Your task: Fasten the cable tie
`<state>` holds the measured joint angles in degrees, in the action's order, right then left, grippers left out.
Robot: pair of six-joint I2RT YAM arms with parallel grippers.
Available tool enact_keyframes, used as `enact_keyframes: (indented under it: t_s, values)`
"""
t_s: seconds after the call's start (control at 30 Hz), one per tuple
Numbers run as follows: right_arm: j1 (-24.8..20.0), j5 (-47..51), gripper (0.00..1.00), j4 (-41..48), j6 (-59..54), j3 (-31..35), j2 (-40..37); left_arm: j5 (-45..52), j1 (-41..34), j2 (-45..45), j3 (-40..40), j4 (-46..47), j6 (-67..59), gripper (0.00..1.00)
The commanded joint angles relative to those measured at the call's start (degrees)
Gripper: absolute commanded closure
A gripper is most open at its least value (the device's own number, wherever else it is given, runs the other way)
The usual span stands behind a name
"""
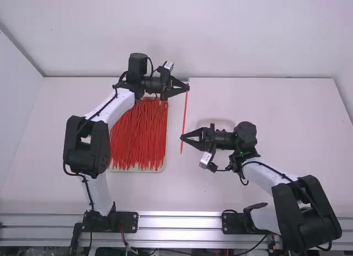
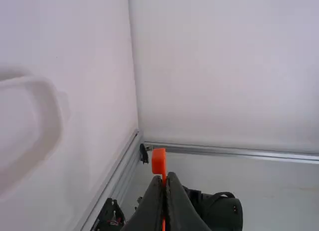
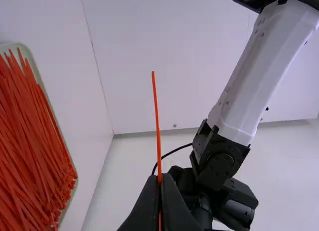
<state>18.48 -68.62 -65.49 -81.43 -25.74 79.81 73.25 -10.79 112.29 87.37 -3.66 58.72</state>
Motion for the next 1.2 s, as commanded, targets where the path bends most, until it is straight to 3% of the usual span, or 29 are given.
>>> enact_keyframes:
  t_s: [0.0, 0.43, 0.83, 1.03, 1.17]
  values:
    - [-0.11, -0.39, 1.00, -0.13, 0.28, 0.22, 0.02, 0.66, -0.52, 0.28, -0.55, -0.46, -0.66, 0.98]
    - [-0.22, -0.37, 1.00, -0.13, 2.64, 0.22, 0.02, 0.66, -0.52, 0.28, -0.55, -0.42, -1.57, 0.98]
    - [-2.82, -0.68, 1.00, -0.04, 17.92, 0.22, 0.02, 0.66, -0.52, 0.28, -0.55, -0.39, -4.00, 0.98]
    - [-1.92, 0.26, 1.00, -0.17, 29.16, 0.24, 0.02, 0.79, -0.52, 0.28, -0.55, -0.24, -4.57, 0.98]
    - [-1.73, 3.28, 1.00, 0.13, 30.21, 0.33, 0.02, 0.83, -0.52, 0.28, -0.55, -0.20, -5.66, 0.98]
